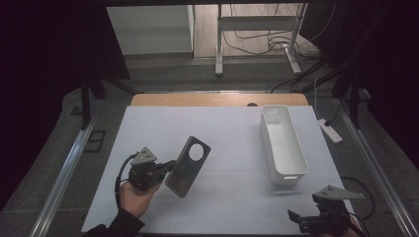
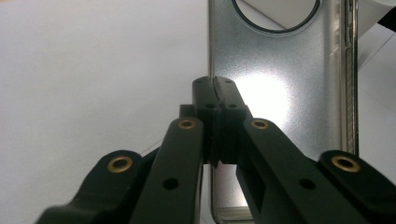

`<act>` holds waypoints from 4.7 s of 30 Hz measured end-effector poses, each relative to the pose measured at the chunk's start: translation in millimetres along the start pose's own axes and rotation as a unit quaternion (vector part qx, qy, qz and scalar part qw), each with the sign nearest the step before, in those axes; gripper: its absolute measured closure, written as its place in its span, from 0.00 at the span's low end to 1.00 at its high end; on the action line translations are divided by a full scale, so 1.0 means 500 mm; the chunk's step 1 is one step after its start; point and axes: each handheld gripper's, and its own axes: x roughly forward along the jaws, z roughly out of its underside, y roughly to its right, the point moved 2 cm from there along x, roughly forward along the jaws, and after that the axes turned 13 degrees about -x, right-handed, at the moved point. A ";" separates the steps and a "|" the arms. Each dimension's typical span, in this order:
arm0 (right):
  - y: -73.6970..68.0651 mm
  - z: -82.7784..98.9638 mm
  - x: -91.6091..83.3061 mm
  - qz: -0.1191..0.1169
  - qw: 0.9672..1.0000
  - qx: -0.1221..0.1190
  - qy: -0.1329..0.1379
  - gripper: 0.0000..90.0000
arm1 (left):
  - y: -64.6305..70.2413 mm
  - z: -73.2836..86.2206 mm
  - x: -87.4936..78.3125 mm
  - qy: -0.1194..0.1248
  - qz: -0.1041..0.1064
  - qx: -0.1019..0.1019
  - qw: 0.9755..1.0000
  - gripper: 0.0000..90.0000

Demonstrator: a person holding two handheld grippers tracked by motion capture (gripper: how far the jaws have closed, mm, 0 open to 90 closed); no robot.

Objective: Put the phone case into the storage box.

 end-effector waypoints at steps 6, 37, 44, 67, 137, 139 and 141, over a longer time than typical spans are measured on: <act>-0.005 -0.018 -0.001 -0.012 1.000 -0.006 0.020 0.00 | 0.005 -0.003 0.001 0.001 0.003 0.004 1.000 0.99; -0.021 -0.144 0.037 -0.072 0.993 -0.062 0.076 0.00 | 0.035 -0.014 0.021 0.002 0.015 0.014 1.000 0.99; -0.013 -0.163 0.058 -0.078 0.992 -0.065 0.070 0.00 | 0.039 -0.017 0.023 0.002 0.016 0.017 1.000 0.99; -0.048 -0.228 0.133 -0.134 0.987 -0.055 0.071 0.00 | 0.050 -0.023 0.031 -0.001 0.019 0.018 1.000 0.99; -0.158 -0.324 0.243 -0.186 0.981 -0.033 0.046 0.00 | 0.103 -0.023 0.082 -0.021 0.040 0.021 0.999 0.99; -0.160 -0.324 0.247 -0.184 0.981 -0.033 0.045 0.00 | 0.103 -0.023 0.082 -0.020 0.040 0.022 0.999 0.99; -0.162 -0.325 0.249 -0.185 0.981 -0.033 0.044 0.00 | 0.104 -0.023 0.082 -0.020 0.040 0.022 0.999 0.99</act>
